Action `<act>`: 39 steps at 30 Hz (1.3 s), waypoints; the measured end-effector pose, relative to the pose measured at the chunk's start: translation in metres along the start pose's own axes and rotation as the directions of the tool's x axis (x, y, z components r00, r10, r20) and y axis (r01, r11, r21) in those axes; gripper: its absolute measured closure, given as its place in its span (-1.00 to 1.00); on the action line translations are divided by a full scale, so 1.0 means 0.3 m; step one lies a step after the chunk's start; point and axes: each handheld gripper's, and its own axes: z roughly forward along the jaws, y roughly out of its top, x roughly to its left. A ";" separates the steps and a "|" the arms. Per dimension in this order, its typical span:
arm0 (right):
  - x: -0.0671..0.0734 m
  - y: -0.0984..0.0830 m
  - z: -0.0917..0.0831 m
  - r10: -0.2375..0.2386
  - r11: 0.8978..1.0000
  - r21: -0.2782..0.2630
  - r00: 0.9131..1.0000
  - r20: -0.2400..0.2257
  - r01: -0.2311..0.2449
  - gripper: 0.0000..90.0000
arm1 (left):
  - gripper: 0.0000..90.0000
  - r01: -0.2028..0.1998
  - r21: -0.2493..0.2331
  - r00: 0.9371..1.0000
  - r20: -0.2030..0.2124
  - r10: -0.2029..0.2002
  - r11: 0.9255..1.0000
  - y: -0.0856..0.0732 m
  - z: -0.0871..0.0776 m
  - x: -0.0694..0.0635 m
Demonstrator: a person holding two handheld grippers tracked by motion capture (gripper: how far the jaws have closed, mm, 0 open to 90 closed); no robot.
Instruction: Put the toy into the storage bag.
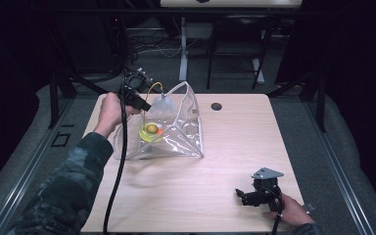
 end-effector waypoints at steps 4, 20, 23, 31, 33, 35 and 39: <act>-0.001 0.000 0.000 -0.002 1.000 0.001 1.000 -0.001 0.002 -1.00 | 0.95 0.007 0.003 1.000 -0.007 -0.007 1.000 -0.008 0.018 0.006; -0.001 0.000 0.000 -0.005 1.000 0.004 1.000 0.003 0.005 -1.00 | 0.95 0.028 -0.006 1.000 -0.006 -0.029 1.000 -0.030 0.086 -0.008; -0.001 0.000 0.000 -0.005 1.000 0.003 1.000 0.003 0.005 -1.00 | 0.95 0.030 0.008 1.000 -0.003 -0.030 1.000 -0.040 0.100 -0.008; -0.001 0.000 0.000 -0.004 1.000 0.003 1.000 0.004 0.004 -1.00 | 0.94 0.028 0.017 1.000 -0.006 -0.028 0.999 -0.054 0.131 -0.018; -0.001 0.000 0.000 -0.005 1.000 0.004 1.000 0.003 0.005 -1.00 | 0.94 0.031 0.025 1.000 -0.006 -0.030 0.999 -0.055 0.142 -0.019; -0.001 0.000 0.000 -0.004 1.000 0.003 1.000 0.004 0.004 -1.00 | 0.94 0.035 0.026 0.999 -0.008 -0.035 0.999 -0.058 0.151 -0.018; -0.001 0.000 0.000 -0.002 1.000 0.000 1.000 -0.002 0.002 -1.00 | 0.94 0.045 0.031 0.999 -0.007 -0.045 0.999 -0.063 0.166 -0.017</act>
